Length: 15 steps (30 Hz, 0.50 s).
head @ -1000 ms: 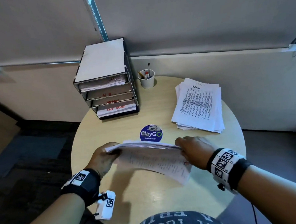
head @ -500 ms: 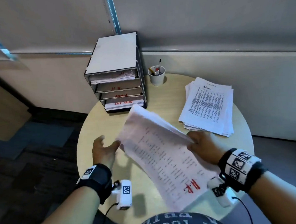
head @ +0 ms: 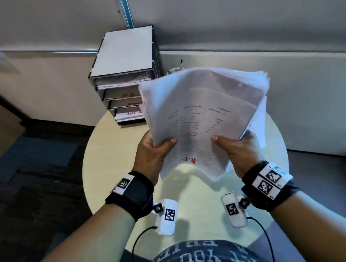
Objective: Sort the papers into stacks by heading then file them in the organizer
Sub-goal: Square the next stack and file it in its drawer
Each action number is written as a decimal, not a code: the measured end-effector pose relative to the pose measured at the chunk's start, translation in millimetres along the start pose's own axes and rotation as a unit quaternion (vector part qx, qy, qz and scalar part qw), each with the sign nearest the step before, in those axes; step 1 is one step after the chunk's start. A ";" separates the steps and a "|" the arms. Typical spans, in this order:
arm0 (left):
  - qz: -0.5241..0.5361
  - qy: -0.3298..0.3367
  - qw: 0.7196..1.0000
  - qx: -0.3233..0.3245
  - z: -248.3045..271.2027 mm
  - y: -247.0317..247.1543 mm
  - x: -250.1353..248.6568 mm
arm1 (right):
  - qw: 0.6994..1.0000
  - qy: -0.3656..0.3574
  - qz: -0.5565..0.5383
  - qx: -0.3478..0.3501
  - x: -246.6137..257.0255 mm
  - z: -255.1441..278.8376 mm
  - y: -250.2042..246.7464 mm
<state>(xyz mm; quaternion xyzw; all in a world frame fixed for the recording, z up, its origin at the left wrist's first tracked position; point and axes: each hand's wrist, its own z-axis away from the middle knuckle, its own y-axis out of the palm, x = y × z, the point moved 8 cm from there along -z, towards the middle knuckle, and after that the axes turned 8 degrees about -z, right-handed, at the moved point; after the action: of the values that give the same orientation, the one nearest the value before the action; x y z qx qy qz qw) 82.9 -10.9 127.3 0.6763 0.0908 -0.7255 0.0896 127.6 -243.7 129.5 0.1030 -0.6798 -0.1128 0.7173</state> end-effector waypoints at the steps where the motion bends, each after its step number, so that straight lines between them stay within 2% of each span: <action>1: -0.009 0.006 1.000 -0.010 2.0 -1.2 2.8 | 1.000 -0.007 -0.009 -0.002 -0.5 2.0 -1.0; 5: -0.060 -0.001 0.998 0.009 14.6 -17.2 28.5 | 1.000 -0.012 0.007 0.017 -14.7 9.6 -10.9; 9: -0.105 -0.048 0.993 0.033 18.5 -28.1 65.8 | 0.997 0.048 0.051 0.022 -48.8 15.6 -21.7; 12: -0.105 -0.060 0.993 0.012 14.4 -22.8 73.1 | 0.994 0.075 0.075 0.021 -62.6 16.3 -20.5; 15: -0.111 -0.100 0.988 -0.027 8.1 -20.4 67.3 | 0.993 0.084 0.080 0.012 -63.4 9.7 -20.2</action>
<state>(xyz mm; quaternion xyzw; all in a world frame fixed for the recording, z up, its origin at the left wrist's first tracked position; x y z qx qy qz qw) 65.3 6.3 60.9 0.5837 0.1756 -0.7920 0.0353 114.4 -243.8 63.7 0.0663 -0.6245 -0.0375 0.7773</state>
